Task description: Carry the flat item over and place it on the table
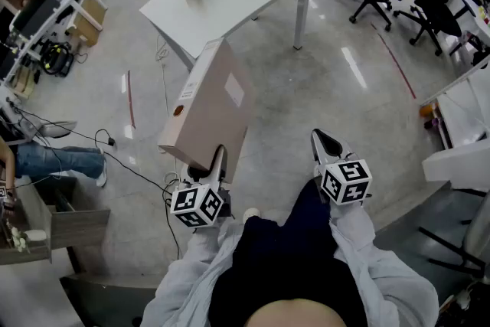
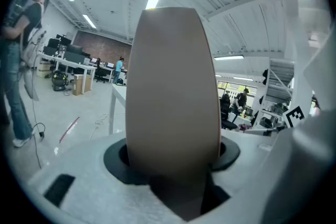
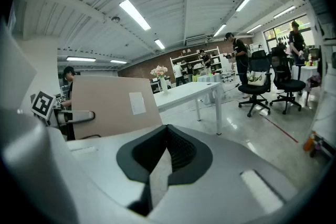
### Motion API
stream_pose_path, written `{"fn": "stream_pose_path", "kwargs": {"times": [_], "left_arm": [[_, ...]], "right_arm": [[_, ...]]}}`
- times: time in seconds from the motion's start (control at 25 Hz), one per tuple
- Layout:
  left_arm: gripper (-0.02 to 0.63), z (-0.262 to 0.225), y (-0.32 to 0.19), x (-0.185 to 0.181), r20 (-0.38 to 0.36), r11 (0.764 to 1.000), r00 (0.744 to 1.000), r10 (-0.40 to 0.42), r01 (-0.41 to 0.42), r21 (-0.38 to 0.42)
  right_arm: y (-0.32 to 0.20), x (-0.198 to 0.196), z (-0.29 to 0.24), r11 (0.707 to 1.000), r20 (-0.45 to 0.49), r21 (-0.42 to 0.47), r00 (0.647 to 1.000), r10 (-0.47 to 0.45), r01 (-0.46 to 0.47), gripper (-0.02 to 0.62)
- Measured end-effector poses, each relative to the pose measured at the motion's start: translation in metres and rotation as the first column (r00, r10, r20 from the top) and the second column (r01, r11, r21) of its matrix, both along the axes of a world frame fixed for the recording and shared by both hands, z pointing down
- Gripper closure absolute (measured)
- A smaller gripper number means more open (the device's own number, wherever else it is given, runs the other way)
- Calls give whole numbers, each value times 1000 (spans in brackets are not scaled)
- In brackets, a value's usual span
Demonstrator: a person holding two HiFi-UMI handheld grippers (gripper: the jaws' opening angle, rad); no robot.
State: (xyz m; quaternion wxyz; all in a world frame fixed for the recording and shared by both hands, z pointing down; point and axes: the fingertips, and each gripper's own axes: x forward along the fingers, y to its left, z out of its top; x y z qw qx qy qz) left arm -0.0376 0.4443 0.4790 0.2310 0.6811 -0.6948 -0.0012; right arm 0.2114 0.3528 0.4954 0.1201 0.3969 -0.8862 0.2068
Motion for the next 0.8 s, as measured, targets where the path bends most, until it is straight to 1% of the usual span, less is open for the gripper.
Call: {"fn": "stream_pose_path", "kwargs": {"times": [0.12, 0.2, 0.36, 0.48, 0.6, 0.8], "left_arm": [[341, 7, 44, -15, 22, 998, 998, 64, -64, -6], [341, 12, 71, -23, 25, 996, 996, 86, -86, -13], [339, 14, 109, -28, 31, 994, 993, 110, -109, -23], [339, 7, 128, -32, 25, 993, 993, 118, -117, -15], [339, -4, 138, -32, 20, 992, 992, 126, -126, 4], [339, -10, 153, -35, 11, 988, 989, 150, -150, 19]], "right_arm": [[53, -27, -4, 999, -39, 48, 999, 7, -5, 583], [86, -40, -4, 999, -32, 49, 999, 10, -8, 583], [131, -46, -14, 997, -32, 68, 999, 38, -36, 583], [151, -53, -24, 996, -39, 78, 999, 37, -34, 583], [158, -58, -33, 996, -29, 83, 999, 41, -39, 583], [176, -71, -29, 996, -29, 73, 998, 50, -48, 583]]}}
